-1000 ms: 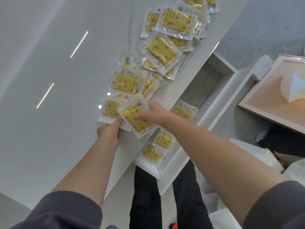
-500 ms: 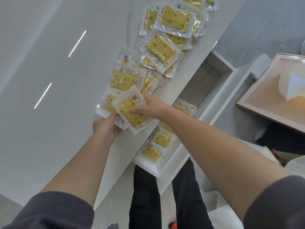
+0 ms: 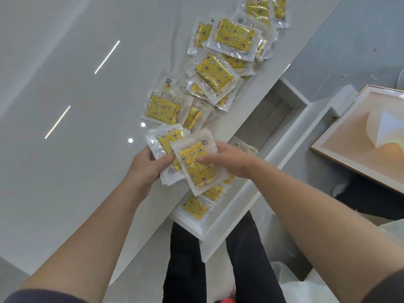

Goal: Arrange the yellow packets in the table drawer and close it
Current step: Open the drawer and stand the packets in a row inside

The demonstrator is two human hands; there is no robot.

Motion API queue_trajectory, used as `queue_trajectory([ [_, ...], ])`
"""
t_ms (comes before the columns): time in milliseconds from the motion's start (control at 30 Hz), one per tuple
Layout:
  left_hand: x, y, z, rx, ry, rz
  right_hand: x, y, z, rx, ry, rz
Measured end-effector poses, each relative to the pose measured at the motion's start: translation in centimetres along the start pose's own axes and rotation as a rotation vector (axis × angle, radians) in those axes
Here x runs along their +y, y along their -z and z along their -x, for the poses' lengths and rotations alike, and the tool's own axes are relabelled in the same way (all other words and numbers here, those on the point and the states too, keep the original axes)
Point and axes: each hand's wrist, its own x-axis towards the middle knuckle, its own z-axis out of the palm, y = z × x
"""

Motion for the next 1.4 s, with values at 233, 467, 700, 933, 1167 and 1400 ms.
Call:
queue_trajectory([
  [233, -0.3, -5.9, -0.5, 0.174, 0.067, -0.094, 1.2, 4.3, 0.2, -0.008, -0.003, 0.059],
  [467, 1.0, -11.7, 1.1, 0.251, 0.081, -0.122, 1.6, 9.9, 2.1, -0.135, -0.08, 0.03],
  [700, 1.1, -22.3, -3.0, 0.054, 0.161, 0.06, 0.3, 21.7, 3.6, -0.04, -0.095, 0.192],
  [933, -1.5, -28.0, -10.8, 0.032, 0.088, -0.044, 0.4, 29.6, -0.7, -0.009, -0.256, 0.498],
  [1167, -4.9, -28.5, -17.2, 0.168, 0.153, -0.33, 0.4, 31.4, -4.9, 0.261, -0.242, 0.67],
  [1400, -5.1, -29.1, -19.9, 0.092, 0.02, -0.497, 1.9, 31.8, -6.3, 0.363, -0.164, 0.678],
])
